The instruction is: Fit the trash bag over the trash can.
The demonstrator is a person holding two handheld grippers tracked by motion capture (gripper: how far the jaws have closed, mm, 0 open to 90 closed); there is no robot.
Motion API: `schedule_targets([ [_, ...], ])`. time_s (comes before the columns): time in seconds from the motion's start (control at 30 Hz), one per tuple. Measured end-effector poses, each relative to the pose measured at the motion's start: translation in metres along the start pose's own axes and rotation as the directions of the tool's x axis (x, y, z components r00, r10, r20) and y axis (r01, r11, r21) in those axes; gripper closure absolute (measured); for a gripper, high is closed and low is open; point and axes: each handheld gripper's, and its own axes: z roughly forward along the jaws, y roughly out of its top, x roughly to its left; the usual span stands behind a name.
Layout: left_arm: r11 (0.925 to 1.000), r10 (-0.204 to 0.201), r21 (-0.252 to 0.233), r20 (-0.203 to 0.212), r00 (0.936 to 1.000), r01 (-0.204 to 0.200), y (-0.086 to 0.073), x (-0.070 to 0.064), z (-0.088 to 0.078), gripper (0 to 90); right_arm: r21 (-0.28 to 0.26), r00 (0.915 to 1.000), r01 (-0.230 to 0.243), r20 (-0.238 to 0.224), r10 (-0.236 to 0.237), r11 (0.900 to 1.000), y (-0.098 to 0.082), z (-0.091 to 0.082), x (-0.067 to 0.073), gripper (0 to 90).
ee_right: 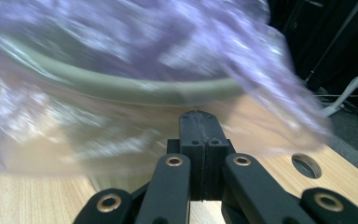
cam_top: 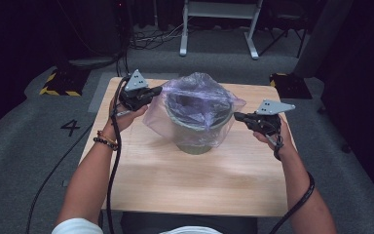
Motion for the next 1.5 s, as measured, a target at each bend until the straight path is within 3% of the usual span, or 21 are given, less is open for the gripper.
schedule_targets([
  [0.07,0.9994,-0.033,-0.004,0.007,0.9994,0.033,-0.003,0.004,0.001,89.9,-0.010,0.9999,-0.009,0.008,0.009,1.000,-0.002,-0.002,-0.001,90.0],
  [0.1,0.9994,-0.033,-0.002,0.008,0.9994,0.033,-0.005,0.005,0.002,89.9,-0.025,0.9997,-0.020,0.009,0.021,0.999,-0.003,-0.004,-0.001,85.5],
  [0.13,0.9996,-0.030,0.001,0.009,0.9995,0.030,-0.006,0.004,0.003,89.9,-0.042,0.9990,-0.037,0.026,0.038,0.998,-0.003,-0.005,-0.002,68.4],
  [0.2,0.9997,-0.021,0.015,0.010,0.9997,0.020,-0.007,0.003,0.005,89.9,-0.056,0.9975,-0.055,0.041,0.058,0.997,-0.003,-0.008,-0.003,50.1],
  [0.23,0.9997,-0.021,0.015,0.010,0.9997,0.020,-0.007,0.003,0.005,89.9,-0.056,0.9975,-0.055,0.041,0.058,0.997,-0.003,-0.008,-0.003,50.1],
  [0.27,0.9997,-0.020,0.015,0.012,0.9997,0.020,-0.006,0.002,0.005,89.9,-0.059,0.9973,-0.052,0.050,0.055,0.997,-0.003,-0.008,-0.003,44.0],
  [0.3,0.9998,-0.017,0.009,0.017,0.9997,0.017,-0.006,0.001,0.005,89.9,-0.077,0.9933,-0.077,0.081,0.083,0.994,-0.003,-0.008,-0.007,32.7],
  [0.4,0.9996,0.007,0.028,0.008,0.9999,-0.007,-0.005,-0.001,0.008,89.9,-0.083,0.9860,-0.099,0.126,0.109,0.992,-0.003,-0.008,-0.013,26.9],
  [0.47,0.9995,0.009,0.031,0.010,0.9999,-0.009,-0.005,-0.002,0.009,90.0,-0.087,0.9876,-0.108,0.105,0.117,0.990,-0.002,-0.007,-0.018,24.0],
  [0.53,0.9993,0.010,0.035,0.010,0.9999,-0.010,-0.005,-0.002,0.010,89.9,-0.048,0.9920,-0.101,0.071,0.104,0.994,-0.002,-0.001,-0.023,22.4],
  [0.6,0.9994,0.007,0.034,0.016,0.9999,-0.007,-0.006,-0.001,0.012,89.9,-0.046,0.9924,-0.106,0.059,0.109,0.993,-0.002,0.002,-0.025,23.1],
  [0.67,0.9993,0.009,0.037,0.017,0.9998,-0.009,-0.006,-0.002,0.014,89.9,-0.044,0.9907,-0.134,0.017,0.135,0.990,-0.003,0.009,-0.031,28.5],
  [0.7,0.9991,0.011,0.040,0.020,0.9997,-0.012,-0.006,-0.002,0.015,89.9,-0.049,0.9874,-0.158,-0.018,0.157,0.986,-0.003,0.011,-0.033,42.1],
  [0.73,0.9990,0.013,0.043,0.018,0.9998,-0.013,-0.006,-0.002,0.015,89.9,-0.053,0.9856,-0.165,-0.046,0.162,0.985,-0.004,0.013,-0.034,49.7],
  [0.83,0.9988,0.016,0.046,0.014,0.9998,-0.016,-0.007,-0.002,0.017,89.9,-0.062,0.9869,-0.152,-0.064,0.148,0.986,-0.004,0.015,-0.032,73.5],
  [0.93,0.9982,0.022,0.056,0.004,0.9997,-0.023,-0.008,0.000,0.019,89.9,-0.047,0.9893,-0.141,-0.043,0.139,0.989,-0.004,0.016,-0.032,89.1],
  [1.03,0.9978,0.019,0.063,-0.003,0.9998,-0.019,-0.010,0.003,0.023,89.9,-0.051,0.9882,-0.153,-0.007,0.153,0.987,-0.005,0.017,-0.034,90.0],
  [1.17,0.9974,-0.013,0.071,0.004,0.9999,0.013,-0.016,0.006,0.033,90.0,-0.008,0.9840,-0.168,0.059,0.168,0.986,-0.007,0.025,-0.036,90.0],
  [1.27,0.9958,-0.039,0.084,0.013,0.9992,0.038,-0.020,0.007,0.042,90.0,0.014,0.9824,-0.174,0.070,0.173,0.985,-0.010,0.032,-0.036,90.0],
  [1.4,0.9888,-0.032,0.147,0.020,0.9993,0.029,-0.027,0.005,0.057,90.0,0.048,0.9818,-0.178,0.076,0.174,0.983,-0.017,0.043,-0.037,90.0],
  [1.5,0.9891,-0.055,0.140,0.056,0.9969,0.046,-0.030,0.003,0.065,90.0,0.051,0.9798,-0.191,0.069,0.188,0.980,-0.023,0.049,-0.036,90.0],
])
